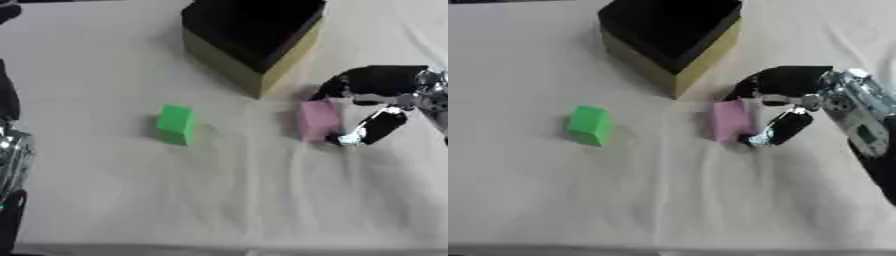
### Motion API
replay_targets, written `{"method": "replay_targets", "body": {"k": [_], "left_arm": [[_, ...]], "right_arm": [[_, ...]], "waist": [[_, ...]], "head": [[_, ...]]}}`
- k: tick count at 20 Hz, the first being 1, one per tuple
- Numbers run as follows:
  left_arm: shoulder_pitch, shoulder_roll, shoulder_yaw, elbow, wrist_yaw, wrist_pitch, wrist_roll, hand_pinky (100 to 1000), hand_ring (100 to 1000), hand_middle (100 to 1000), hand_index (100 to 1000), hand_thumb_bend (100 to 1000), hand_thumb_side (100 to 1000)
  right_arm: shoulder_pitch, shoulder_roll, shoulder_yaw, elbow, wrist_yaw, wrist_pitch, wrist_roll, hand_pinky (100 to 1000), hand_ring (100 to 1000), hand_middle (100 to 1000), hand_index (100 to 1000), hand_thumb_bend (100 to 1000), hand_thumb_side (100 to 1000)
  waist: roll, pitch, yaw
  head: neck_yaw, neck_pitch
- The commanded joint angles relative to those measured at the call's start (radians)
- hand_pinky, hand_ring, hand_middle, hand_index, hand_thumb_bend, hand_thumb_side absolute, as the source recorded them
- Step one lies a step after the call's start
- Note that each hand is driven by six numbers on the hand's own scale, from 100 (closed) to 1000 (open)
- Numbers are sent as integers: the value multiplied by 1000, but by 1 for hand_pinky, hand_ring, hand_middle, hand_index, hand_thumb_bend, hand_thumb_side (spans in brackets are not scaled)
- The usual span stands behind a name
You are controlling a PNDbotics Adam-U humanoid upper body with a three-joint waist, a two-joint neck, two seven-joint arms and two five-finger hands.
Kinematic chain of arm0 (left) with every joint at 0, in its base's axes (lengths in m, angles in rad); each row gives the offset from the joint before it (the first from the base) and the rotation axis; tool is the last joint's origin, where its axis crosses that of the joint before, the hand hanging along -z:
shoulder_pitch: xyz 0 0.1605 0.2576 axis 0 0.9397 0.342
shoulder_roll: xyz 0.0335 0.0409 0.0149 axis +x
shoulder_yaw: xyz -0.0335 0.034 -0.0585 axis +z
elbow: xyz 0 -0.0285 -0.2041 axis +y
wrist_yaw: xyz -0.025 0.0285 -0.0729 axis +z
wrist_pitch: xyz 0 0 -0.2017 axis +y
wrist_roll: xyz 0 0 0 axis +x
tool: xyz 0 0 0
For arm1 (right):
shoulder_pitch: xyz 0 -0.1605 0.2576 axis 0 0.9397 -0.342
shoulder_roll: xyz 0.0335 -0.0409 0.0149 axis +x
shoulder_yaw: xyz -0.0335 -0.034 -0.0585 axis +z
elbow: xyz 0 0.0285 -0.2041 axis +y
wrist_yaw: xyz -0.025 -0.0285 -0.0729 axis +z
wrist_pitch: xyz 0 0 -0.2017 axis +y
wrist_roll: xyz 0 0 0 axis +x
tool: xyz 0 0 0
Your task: Pick up objects on the table and place them in the box.
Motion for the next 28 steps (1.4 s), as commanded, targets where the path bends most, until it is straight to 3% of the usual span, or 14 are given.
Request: {"method": "replay_targets", "body": {"k": [1,4,7,16,28], "left_arm": [[-12,11,7,-18,-1,0,-6,722,722,704,741,112,943],[-12,11,7,-18,-1,0,-9,722,722,704,740,112,944],[-13,10,7,-18,-1,0,-12,722,721,704,736,112,945],[-11,9,8,-18,-1,5,-16,721,721,705,735,112,945],[-5,7,10,-18,-3,12,-19,720,720,705,736,114,947]], "right_arm": [[-13,-5,-18,-3,19,-47,35,876,867,771,925,301,731],[-10,1,-20,3,31,-39,22,865,856,725,892,295,724],[-6,6,-20,13,29,-35,9,850,836,649,826,232,704],[-6,8,-24,10,-55,-4,-26,821,765,483,681,104,630],[-104,22,-91,-8,-136,74,-43,818,723,444,662,100,514]], "waist": [[1,-16,3],[2,-15,6],[2,-14,8],[3,-14,6],[2,-19,0]], "head": [[-4,-10],[-6,-11],[-8,-12],[-7,-8],[-12,-14]]}}
